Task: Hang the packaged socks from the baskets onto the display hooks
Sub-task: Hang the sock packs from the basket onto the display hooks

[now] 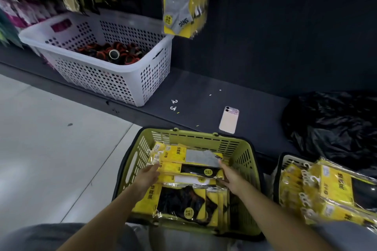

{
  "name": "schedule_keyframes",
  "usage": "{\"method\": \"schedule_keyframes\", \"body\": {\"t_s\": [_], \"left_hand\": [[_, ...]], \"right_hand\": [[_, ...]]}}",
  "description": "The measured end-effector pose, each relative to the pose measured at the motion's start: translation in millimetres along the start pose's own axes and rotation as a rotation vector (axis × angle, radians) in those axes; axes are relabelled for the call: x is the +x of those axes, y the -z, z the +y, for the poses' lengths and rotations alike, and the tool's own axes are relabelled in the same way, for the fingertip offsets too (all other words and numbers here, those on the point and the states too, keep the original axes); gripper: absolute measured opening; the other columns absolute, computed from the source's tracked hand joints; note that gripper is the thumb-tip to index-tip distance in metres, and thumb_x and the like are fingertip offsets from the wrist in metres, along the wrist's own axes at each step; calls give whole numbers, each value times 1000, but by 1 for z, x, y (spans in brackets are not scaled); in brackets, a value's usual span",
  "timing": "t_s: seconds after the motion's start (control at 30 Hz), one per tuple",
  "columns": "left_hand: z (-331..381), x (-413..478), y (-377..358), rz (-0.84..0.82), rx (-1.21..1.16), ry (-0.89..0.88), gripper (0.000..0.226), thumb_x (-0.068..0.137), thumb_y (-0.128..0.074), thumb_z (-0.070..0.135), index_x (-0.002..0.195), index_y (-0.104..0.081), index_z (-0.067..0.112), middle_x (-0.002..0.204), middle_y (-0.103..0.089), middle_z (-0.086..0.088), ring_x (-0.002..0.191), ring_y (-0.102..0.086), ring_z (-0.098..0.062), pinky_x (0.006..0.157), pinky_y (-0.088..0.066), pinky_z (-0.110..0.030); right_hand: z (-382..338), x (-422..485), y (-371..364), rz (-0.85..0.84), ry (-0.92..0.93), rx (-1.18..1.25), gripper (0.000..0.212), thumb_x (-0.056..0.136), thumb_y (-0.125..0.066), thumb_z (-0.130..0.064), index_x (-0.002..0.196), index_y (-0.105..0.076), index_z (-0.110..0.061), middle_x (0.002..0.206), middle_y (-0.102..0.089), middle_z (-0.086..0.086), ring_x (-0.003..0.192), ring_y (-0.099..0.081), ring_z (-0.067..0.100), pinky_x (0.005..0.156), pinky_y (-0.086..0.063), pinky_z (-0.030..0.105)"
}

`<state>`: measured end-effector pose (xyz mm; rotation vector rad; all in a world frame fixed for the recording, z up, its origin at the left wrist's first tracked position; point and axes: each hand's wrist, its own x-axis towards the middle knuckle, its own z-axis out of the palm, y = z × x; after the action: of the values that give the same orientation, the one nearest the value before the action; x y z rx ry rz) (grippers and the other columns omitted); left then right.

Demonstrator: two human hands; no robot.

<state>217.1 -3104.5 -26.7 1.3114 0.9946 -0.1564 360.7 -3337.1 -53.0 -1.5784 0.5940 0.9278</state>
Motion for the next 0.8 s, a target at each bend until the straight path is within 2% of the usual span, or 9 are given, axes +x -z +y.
{"method": "schedule_keyframes", "body": {"t_s": [0.13,0.23,0.3,0.4,0.53,0.6,0.67,0.73,0.8], "left_hand": [[-2,23,-6,54,17,53,49,94,-55,31,133,-48,2,136,-50,-18,125,-46,-32,106,-37,-41],[-2,39,-12,122,64,53,46,91,-60,33,128,-55,7,134,-53,-14,125,-47,-33,105,-38,-43],[1,47,-13,128,18,54,45,89,-61,33,126,-58,8,128,-58,-12,118,-53,-30,103,-41,-41],[4,55,-15,113,-209,59,35,87,-65,23,115,-62,2,116,-64,-15,95,-61,-22,84,-51,-32],[5,40,-24,237,-487,112,54,84,-70,17,130,-46,2,122,-59,-25,88,-64,-25,72,-54,-30],[4,27,-28,260,-544,123,53,85,-68,20,128,-48,-3,123,-57,-30,66,-61,-14,51,-54,-20],[3,13,-35,186,-526,115,55,87,-64,35,118,-53,-8,101,-64,-31,50,-53,-5,38,-45,-14],[10,-6,-46,85,-486,62,43,79,-64,46,87,-58,4,62,-60,-12,44,-48,-4,42,-44,-14],[22,-23,-57,42,-487,-9,27,83,-67,33,94,-58,10,75,-67,-19,65,-67,-17,61,-52,-22]], "right_hand": [[-6,23,-6,55,-82,13,57,85,-62,-51,122,-55,-8,110,-62,15,100,-59,30,84,-52,41],[-7,39,-6,122,-107,-47,61,82,-68,-45,126,-53,-4,124,-57,19,113,-54,34,100,-45,46],[-8,43,-5,126,-98,-57,58,81,-72,-38,126,-55,-5,126,-56,19,114,-53,34,99,-45,44],[-12,39,-2,49,-76,-27,46,83,-71,-34,122,-58,-12,124,-57,14,108,-55,31,91,-48,40],[-3,20,-1,-69,-28,43,24,85,-69,-21,104,-58,-10,105,-63,12,85,-59,25,67,-48,34],[0,5,-1,-101,6,76,16,84,-69,-14,93,-57,-10,92,-63,11,76,-59,24,64,-46,33],[-2,-12,-1,-134,53,98,15,84,-68,-11,93,-56,-10,90,-63,10,75,-58,24,65,-47,34],[-7,-30,-1,-179,111,119,16,84,-68,-11,95,-56,-10,91,-64,9,77,-60,23,66,-48,34],[-15,-49,-3,-237,167,110,17,83,-69,-11,97,-59,-10,89,-67,6,76,-64,19,65,-52,31]]}}
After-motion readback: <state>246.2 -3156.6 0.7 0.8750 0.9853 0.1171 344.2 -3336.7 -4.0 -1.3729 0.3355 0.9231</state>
